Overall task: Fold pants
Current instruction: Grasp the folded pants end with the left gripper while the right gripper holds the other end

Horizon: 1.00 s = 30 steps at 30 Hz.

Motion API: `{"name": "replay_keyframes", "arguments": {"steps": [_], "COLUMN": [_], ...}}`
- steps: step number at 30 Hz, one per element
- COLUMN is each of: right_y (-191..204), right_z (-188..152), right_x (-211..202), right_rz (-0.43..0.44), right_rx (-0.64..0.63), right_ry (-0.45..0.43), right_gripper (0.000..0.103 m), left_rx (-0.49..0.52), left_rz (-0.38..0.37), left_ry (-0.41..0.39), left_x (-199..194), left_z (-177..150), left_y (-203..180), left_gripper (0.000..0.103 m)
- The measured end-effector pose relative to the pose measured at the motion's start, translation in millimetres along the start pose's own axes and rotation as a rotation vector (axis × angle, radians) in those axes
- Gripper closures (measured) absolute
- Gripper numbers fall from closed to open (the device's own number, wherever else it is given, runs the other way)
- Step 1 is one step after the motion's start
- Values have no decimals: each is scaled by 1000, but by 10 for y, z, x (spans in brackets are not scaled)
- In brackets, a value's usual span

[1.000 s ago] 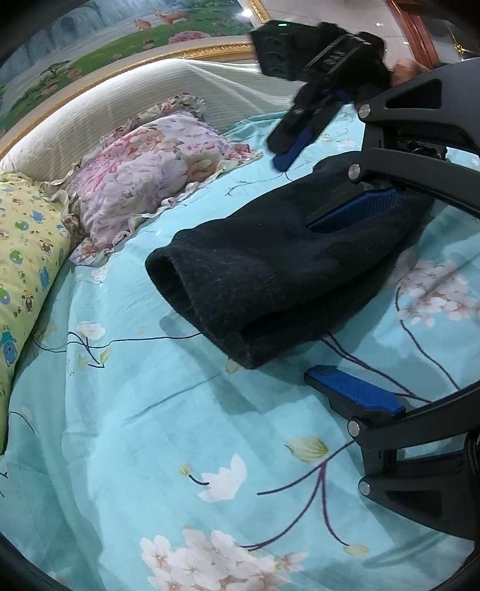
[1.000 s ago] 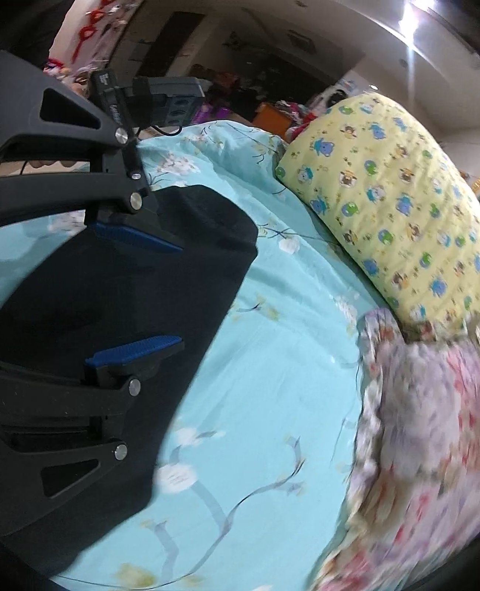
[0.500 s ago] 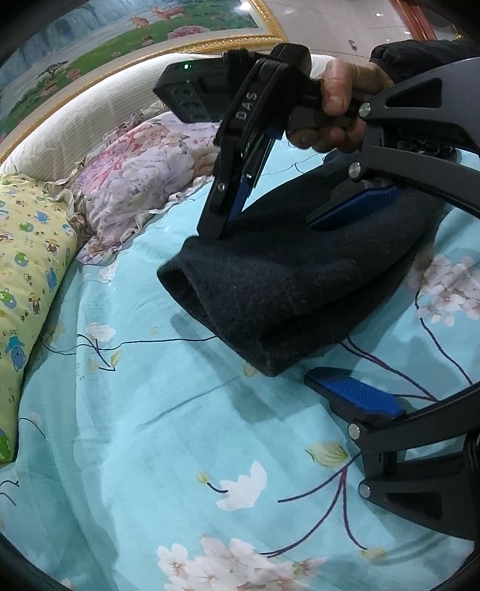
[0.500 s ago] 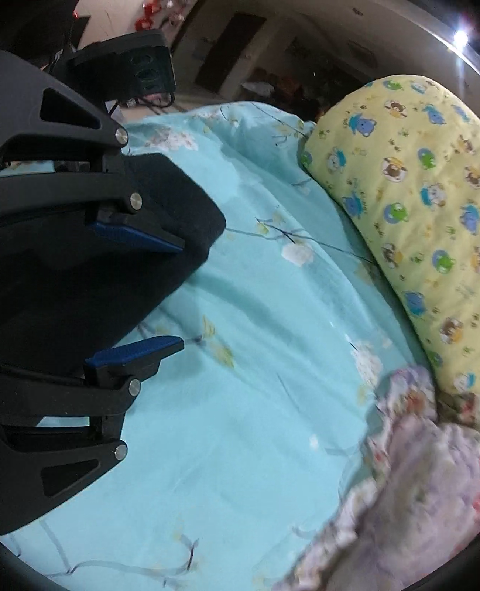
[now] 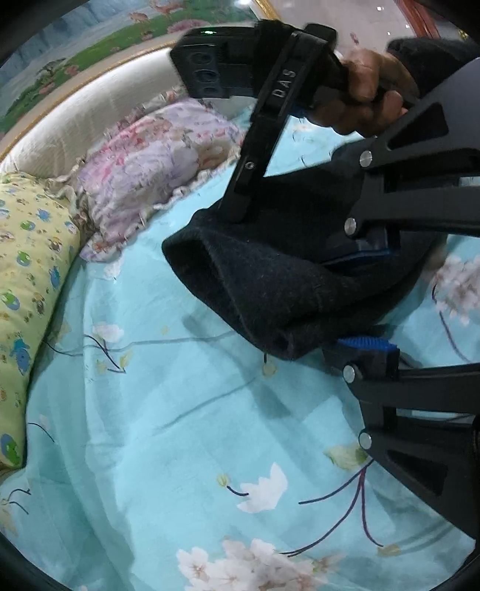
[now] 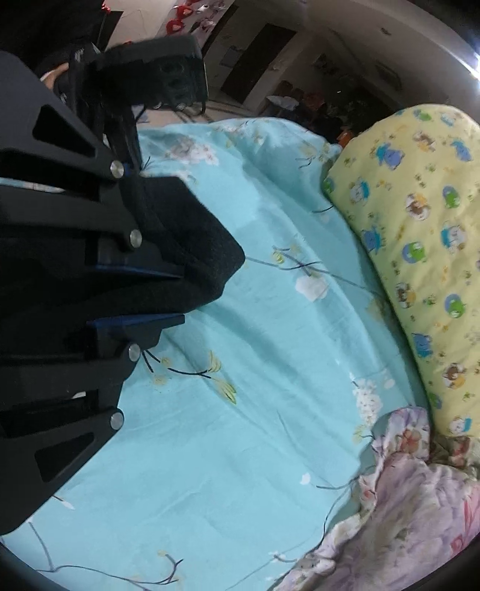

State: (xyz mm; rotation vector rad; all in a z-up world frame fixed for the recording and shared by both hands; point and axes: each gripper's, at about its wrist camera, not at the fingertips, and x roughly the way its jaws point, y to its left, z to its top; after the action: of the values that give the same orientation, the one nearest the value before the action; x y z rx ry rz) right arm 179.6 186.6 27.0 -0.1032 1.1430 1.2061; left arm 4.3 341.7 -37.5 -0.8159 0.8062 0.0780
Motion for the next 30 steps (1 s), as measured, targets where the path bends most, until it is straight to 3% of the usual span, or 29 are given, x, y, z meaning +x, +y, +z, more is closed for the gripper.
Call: {"name": "replay_keyframes", "arguments": {"steps": [9, 15, 24, 30], "right_y": [-35, -10, -164, -265], "right_z": [-226, -509, -1120, -1463], "right_x": [-752, -1332, -1978, -2226], "right_rz": [111, 134, 140, 107], "right_rx": [97, 128, 214, 258], "right_ry": [-220, -348, -511, -557], "right_gripper": [87, 87, 87, 87], "left_rx": [154, 240, 393, 459], "left_rz": [-105, -181, -250, -262], "left_ry": [-52, -55, 8, 52], "left_x": [-358, -446, -437, -341], "left_z": [-33, -211, -642, -942], "left_y": [-699, -1202, -1942, -2198], "left_gripper": [77, 77, 77, 77]}}
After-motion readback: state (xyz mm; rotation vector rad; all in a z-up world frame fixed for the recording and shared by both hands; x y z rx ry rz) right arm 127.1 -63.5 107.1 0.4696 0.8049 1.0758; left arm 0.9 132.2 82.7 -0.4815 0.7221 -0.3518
